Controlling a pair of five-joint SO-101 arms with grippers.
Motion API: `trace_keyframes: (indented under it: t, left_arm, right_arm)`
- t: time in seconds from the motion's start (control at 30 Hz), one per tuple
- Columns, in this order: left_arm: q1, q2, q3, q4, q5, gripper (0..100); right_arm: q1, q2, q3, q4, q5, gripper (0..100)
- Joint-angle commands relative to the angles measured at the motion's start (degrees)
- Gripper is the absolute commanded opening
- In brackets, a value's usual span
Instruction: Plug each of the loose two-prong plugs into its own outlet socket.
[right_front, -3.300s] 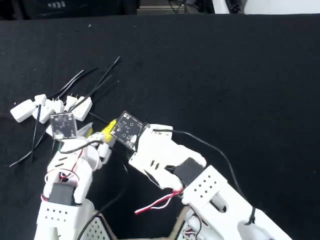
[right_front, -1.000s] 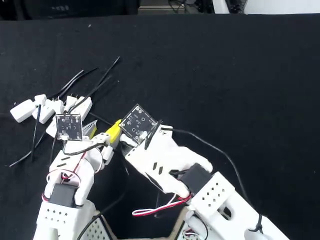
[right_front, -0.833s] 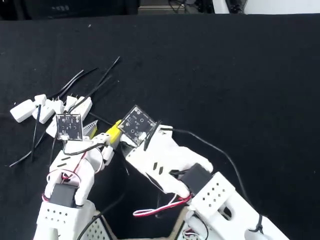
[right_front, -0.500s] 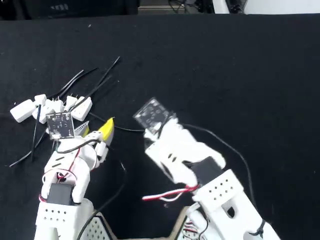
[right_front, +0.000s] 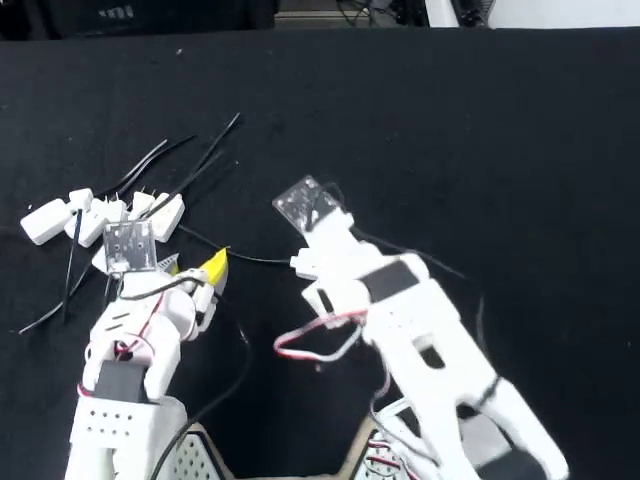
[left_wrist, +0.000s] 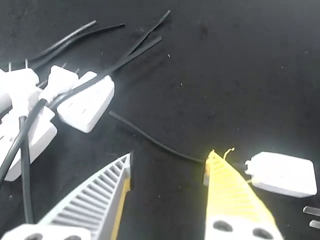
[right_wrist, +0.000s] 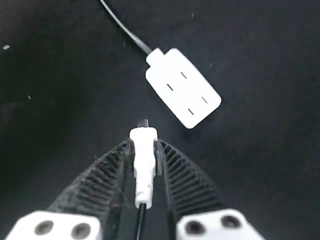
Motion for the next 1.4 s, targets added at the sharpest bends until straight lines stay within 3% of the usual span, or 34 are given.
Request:
trace_keyframes:
  t: [0.0, 0.33, 0.63, 0.9, 1.37]
  left_arm:
    - [-0.5, 10.5, -8.7, -0.9, -0.8, 24]
    - [2.0, 46.6, -19.3, -19.6, -0.4, 24]
    - [4.4, 80.4, -39.6, -20.0, -0.4, 24]
    - [3.7, 80.8, -43.2, -5.1, -1.0, 24]
    - [3.3, 69.6, -40.4, 0.4, -1.0, 24]
  right_arm:
    - [0.9, 5.6, -8.1, 4.1, -1.0, 1.1]
    - [3.4, 10.9, -9.8, 5.3, -1.2, 1.1]
    - [9.8, 15.8, -10.1, -3.8, -0.8, 1.1]
    - [10.0, 16.2, -10.1, -7.8, 0.6, 1.1]
    - [15.3, 16.0, -13.2, -4.3, 2.0, 1.1]
